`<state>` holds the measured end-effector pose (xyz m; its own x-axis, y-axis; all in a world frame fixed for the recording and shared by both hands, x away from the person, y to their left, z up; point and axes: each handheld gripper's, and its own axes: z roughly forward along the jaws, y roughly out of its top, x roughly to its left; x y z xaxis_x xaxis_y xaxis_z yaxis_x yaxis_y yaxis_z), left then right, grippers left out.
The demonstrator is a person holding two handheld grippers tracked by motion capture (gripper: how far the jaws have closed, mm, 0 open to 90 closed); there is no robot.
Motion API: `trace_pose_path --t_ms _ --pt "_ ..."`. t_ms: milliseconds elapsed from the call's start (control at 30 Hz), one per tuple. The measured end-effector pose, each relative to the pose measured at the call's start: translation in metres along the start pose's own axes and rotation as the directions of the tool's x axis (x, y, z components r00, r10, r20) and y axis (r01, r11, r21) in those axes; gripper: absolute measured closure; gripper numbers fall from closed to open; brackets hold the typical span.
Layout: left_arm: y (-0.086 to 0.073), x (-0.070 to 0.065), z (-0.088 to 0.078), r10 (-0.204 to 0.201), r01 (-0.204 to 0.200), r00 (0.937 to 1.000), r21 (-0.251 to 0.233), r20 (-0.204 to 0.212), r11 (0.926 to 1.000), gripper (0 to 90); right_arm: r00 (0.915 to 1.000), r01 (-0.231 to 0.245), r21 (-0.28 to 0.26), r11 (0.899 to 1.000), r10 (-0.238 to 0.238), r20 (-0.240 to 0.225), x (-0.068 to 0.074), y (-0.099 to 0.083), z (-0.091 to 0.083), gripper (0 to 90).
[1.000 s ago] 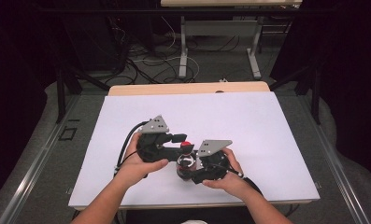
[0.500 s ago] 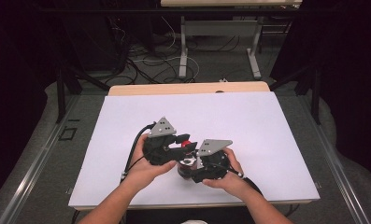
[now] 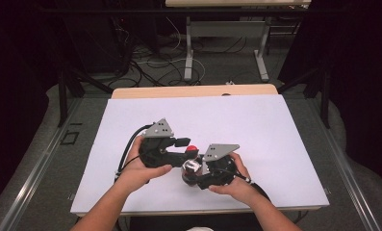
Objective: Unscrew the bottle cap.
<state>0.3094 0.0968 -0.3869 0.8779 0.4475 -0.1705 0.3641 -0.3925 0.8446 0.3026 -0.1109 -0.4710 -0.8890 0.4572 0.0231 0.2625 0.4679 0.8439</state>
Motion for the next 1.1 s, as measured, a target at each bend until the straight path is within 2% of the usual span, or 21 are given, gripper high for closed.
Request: trace_pose_path --t_ms 100,167,200,233,333,367,400,467,500,533,667,700,767,800,833,900,933,1000,1067,1100 --pt "-0.001 0.000 0.003 0.013 -0.013 0.9994 0.002 0.031 0.9999 58.9 1.0000 0.007 -0.001 1.000 -0.007 -0.004 0.000 0.000 0.000 30.2" --pt "-0.001 0.002 0.004 0.022 -0.022 0.9985 0.006 0.051 0.9997 59.6 0.9999 0.009 -0.002 1.000 -0.009 -0.011 0.001 0.000 0.000 30.2" --pt "-0.001 0.002 0.004 0.012 -0.013 0.9981 0.006 0.060 0.9999 59.7 0.9999 0.009 0.001 1.000 -0.009 -0.012 0.001 0.000 0.000 30.2" --pt "-0.001 0.004 0.004 0.025 -0.025 0.9974 0.007 0.068 0.9997 59.7 0.9999 0.007 0.000 1.000 -0.007 -0.014 0.001 0.000 0.000 30.2" --pt "-0.002 0.006 0.004 -0.003 0.002 0.9974 0.001 0.072 1.0000 60.1 0.9999 0.007 0.004 1.000 -0.007 -0.016 0.002 0.000 0.000 30.2" --pt "-0.003 0.004 0.004 -0.016 0.016 0.9983 -0.002 0.057 0.9999 60.3 0.9999 0.007 0.012 1.000 -0.007 -0.014 0.002 0.000 0.000 30.2" --pt "-0.003 0.004 0.004 -0.010 0.010 0.9992 -0.006 0.039 0.9999 60.4 0.9999 0.010 0.008 1.000 -0.010 -0.006 0.001 0.000 0.000 30.2" --pt "-0.004 -0.001 0.004 -0.047 0.047 0.9988 -0.016 -0.009 0.9988 60.6 1.0000 0.006 0.007 1.000 -0.006 0.007 0.001 0.000 0.001 30.3" --pt "-0.004 -0.003 0.005 -0.045 0.044 0.9985 -0.019 -0.033 0.9988 60.7 0.9998 0.001 0.004 1.000 -0.002 0.018 0.001 0.000 0.002 30.3" --pt "-0.005 -0.006 0.006 -0.060 0.058 0.9962 -0.028 -0.063 0.9979 60.7 0.9997 -0.001 0.009 1.000 0.001 0.025 0.001 0.000 0.002 30.3" --pt "-0.006 -0.017 0.011 -0.122 0.113 0.9780 -0.061 -0.169 0.9917 60.7 0.9982 0.000 0.014 1.000 -0.001 0.060 0.001 -0.001 0.002 30.2" --pt "-0.006 -0.019 0.012 -0.130 0.120 0.9744 -0.067 -0.184 0.9906 60.7 0.9977 0.007 0.017 1.000 -0.008 0.067 0.001 -0.001 0.002 30.3" --pt "-0.006 -0.019 0.012 -0.144 0.134 0.9716 -0.066 -0.188 0.9888 60.6 0.9969 0.011 0.022 1.000 -0.013 0.077 0.000 -0.002 0.002 30.2" --pt "-0.005 -0.019 0.012 -0.158 0.148 0.9718 -0.065 -0.175 0.9868 60.5 0.9974 0.009 0.028 1.000 -0.011 0.071 0.000 -0.002 0.002 30.2" --pt "-0.004 -0.017 0.011 -0.155 0.146 0.9752 -0.065 -0.158 0.9871 60.3 0.9973 0.005 0.015 1.000 -0.006 0.074 0.000 -0.002 0.002 30.2" --pt "-0.003 -0.014 0.008 -0.131 0.124 0.9819 -0.064 -0.136 0.9903 58.4 0.9988 0.012 0.011 1.000 -0.013 0.047 -0.002 -0.002 0.001 30.2" --pt "-0.002 -0.013 0.006 -0.123 0.116 0.9845 -0.063 -0.124 0.9912 55.9 0.9994 0.000 0.019 1.000 0.000 0.035 -0.001 -0.001 0.000 30.2" --pt "-0.001 -0.009 0.001 -0.105 0.101 0.9911 -0.052 -0.082 0.9935 53.1 0.9996 -0.003 0.000 1.000 0.003 0.028 -0.001 -0.001 0.000 30.2" --pt "-0.001 -0.006 -0.002 -0.096 0.093 0.9929 -0.049 -0.070 0.9945 53.2 0.9999 -0.006 -0.001 1.000 0.006 0.013 -0.001 0.000 0.000 30.2" --pt "-0.001 -0.005 -0.002 -0.094 0.090 0.9935 -0.063 -0.064 0.9939 54.0 1.0000 -0.006 0.008 1.000 0.006 0.007 0.000 0.000 -0.001 30.2"
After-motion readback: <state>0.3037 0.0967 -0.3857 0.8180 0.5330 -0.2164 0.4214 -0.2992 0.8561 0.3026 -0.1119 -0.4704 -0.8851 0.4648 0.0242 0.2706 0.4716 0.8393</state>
